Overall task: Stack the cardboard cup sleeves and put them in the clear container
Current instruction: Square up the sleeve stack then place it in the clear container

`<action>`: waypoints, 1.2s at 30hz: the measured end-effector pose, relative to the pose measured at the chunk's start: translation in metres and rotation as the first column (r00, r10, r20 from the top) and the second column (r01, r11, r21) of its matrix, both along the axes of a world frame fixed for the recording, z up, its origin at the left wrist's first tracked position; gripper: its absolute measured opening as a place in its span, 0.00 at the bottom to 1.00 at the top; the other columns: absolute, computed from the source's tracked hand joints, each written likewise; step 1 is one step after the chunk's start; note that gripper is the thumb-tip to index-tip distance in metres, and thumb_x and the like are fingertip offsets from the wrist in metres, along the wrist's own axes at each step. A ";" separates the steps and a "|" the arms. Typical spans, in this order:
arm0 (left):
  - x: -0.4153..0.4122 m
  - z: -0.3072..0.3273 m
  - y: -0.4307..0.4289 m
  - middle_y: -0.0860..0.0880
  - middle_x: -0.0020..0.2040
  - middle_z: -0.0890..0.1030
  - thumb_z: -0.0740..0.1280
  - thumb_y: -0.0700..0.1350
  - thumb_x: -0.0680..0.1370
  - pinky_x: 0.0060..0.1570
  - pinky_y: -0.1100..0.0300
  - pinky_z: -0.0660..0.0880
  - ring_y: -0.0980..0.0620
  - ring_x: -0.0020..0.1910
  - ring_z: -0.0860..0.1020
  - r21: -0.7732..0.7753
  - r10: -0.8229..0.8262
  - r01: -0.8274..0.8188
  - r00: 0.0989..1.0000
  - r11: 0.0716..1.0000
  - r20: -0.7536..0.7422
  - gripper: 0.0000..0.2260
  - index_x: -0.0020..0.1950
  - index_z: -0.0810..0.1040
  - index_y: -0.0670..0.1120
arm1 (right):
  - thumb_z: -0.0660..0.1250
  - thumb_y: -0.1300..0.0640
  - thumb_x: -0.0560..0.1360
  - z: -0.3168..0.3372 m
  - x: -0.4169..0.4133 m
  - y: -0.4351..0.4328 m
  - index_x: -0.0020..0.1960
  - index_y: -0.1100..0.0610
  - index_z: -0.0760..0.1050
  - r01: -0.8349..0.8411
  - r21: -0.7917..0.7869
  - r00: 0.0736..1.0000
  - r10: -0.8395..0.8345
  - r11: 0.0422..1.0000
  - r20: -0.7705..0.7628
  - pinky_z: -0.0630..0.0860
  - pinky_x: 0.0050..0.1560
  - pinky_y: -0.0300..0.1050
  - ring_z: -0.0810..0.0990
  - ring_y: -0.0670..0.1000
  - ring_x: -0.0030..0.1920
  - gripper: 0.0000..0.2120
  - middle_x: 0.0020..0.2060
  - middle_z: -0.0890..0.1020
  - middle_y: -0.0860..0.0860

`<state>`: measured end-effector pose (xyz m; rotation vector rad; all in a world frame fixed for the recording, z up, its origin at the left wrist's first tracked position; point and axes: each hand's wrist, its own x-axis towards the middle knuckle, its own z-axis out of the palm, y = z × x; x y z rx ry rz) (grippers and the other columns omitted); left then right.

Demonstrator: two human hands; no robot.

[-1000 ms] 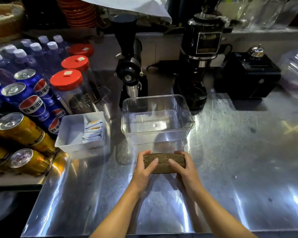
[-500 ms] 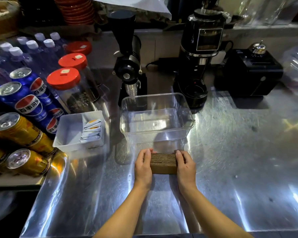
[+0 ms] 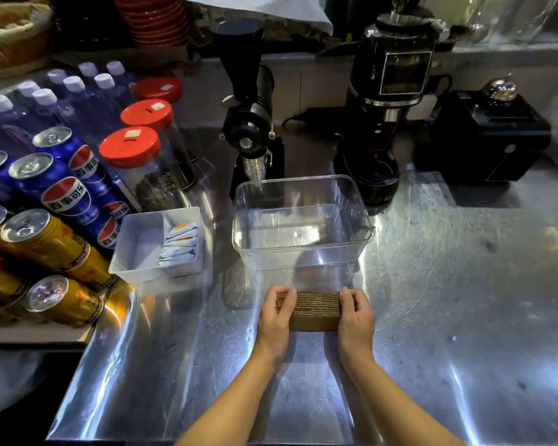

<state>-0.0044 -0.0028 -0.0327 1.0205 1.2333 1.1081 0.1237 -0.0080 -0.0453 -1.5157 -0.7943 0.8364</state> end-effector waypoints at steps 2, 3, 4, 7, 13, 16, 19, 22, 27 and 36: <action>-0.009 -0.003 -0.006 0.50 0.47 0.81 0.71 0.56 0.67 0.45 0.60 0.76 0.52 0.47 0.80 0.012 -0.078 0.078 0.997 0.997 0.006 0.15 0.52 0.76 0.54 | 0.58 0.55 0.78 0.000 0.001 0.000 0.31 0.52 0.69 -0.020 -0.009 1.000 0.019 1.000 -0.012 0.67 0.28 0.30 0.70 0.38 0.27 0.16 0.27 0.71 0.46; -0.015 -0.005 -0.009 0.51 0.49 0.81 0.73 0.55 0.65 0.48 0.60 0.76 0.52 0.49 0.80 0.029 -0.103 0.104 0.994 0.994 -0.022 0.20 0.55 0.74 0.56 | 0.58 0.55 0.78 0.000 0.001 0.001 0.31 0.52 0.69 -0.025 -0.013 1.000 0.025 1.000 -0.013 0.66 0.29 0.31 0.69 0.38 0.27 0.16 0.27 0.71 0.46; -0.021 -0.007 -0.010 0.52 0.52 0.81 0.75 0.54 0.63 0.50 0.61 0.76 0.53 0.52 0.80 0.050 -0.120 0.123 0.991 0.991 -0.065 0.25 0.58 0.73 0.57 | 0.58 0.55 0.78 0.000 0.001 0.001 0.31 0.52 0.68 -0.026 -0.016 1.000 0.026 1.000 -0.010 0.66 0.29 0.31 0.69 0.38 0.27 0.16 0.27 0.71 0.46; -0.035 -0.013 -0.013 0.49 0.60 0.77 0.76 0.49 0.62 0.59 0.61 0.73 0.54 0.59 0.76 0.079 -0.160 0.178 0.968 0.981 -0.196 0.33 0.65 0.68 0.54 | 0.58 0.55 0.78 0.001 0.001 -0.001 0.31 0.51 0.68 -0.028 -0.013 0.999 0.028 1.000 0.019 0.66 0.29 0.31 0.68 0.38 0.27 0.16 0.27 0.70 0.45; -0.033 -0.010 -0.015 0.47 0.54 0.80 0.72 0.37 0.66 0.53 0.69 0.72 0.54 0.54 0.79 0.117 -0.114 0.144 0.966 0.983 -0.231 0.24 0.56 0.74 0.59 | 0.58 0.54 0.78 0.002 0.005 -0.006 0.33 0.52 0.69 -0.068 -0.015 0.996 0.069 0.998 0.057 0.66 0.30 0.31 0.69 0.38 0.28 0.15 0.27 0.70 0.44; -0.033 -0.010 -0.015 0.46 0.55 0.80 0.73 0.36 0.67 0.56 0.64 0.73 0.52 0.56 0.78 0.101 -0.113 0.138 0.969 0.985 -0.220 0.23 0.56 0.74 0.56 | 0.59 0.51 0.77 0.006 0.009 -0.009 0.35 0.51 0.72 -0.122 -0.038 0.990 0.124 0.992 0.063 0.68 0.32 0.29 0.72 0.37 0.30 0.12 0.28 0.75 0.42; -0.034 -0.009 -0.015 0.48 0.54 0.80 0.73 0.37 0.68 0.56 0.65 0.73 0.54 0.56 0.78 0.106 -0.113 0.142 0.964 0.984 -0.240 0.23 0.56 0.74 0.57 | 0.64 0.48 0.74 0.013 0.017 -0.013 0.47 0.47 0.76 -0.252 -0.079 0.966 0.255 0.965 0.031 0.72 0.43 0.31 0.78 0.40 0.43 0.05 0.41 0.81 0.41; -0.034 -0.007 -0.015 0.50 0.55 0.80 0.73 0.38 0.68 0.58 0.62 0.73 0.55 0.57 0.78 0.093 -0.115 0.144 0.957 0.985 -0.265 0.22 0.56 0.74 0.59 | 0.70 0.46 0.67 0.012 0.033 -0.023 0.61 0.45 0.71 -0.394 -0.070 0.919 0.390 0.917 -0.061 0.73 0.47 0.27 0.78 0.37 0.52 0.23 0.54 0.78 0.41; -0.032 -0.004 -0.015 0.51 0.53 0.81 0.73 0.36 0.68 0.55 0.68 0.73 0.58 0.55 0.78 0.095 -0.085 0.117 0.954 0.989 -0.286 0.23 0.54 0.74 0.60 | 0.75 0.58 0.64 0.005 0.062 -0.029 0.66 0.39 0.65 -0.529 -0.133 0.837 0.541 0.838 0.082 0.72 0.58 0.30 0.77 0.39 0.57 0.36 0.58 0.78 0.38; -0.031 -0.002 -0.014 0.53 0.50 0.83 0.73 0.33 0.67 0.47 0.72 0.74 0.60 0.50 0.80 0.049 -0.048 0.061 0.971 0.997 -0.234 0.22 0.52 0.77 0.58 | 0.70 0.61 0.65 0.000 0.061 -0.029 0.53 0.46 0.76 -0.453 -0.091 0.888 0.458 0.887 0.042 0.78 0.56 0.49 0.82 0.49 0.52 0.19 0.49 0.84 0.46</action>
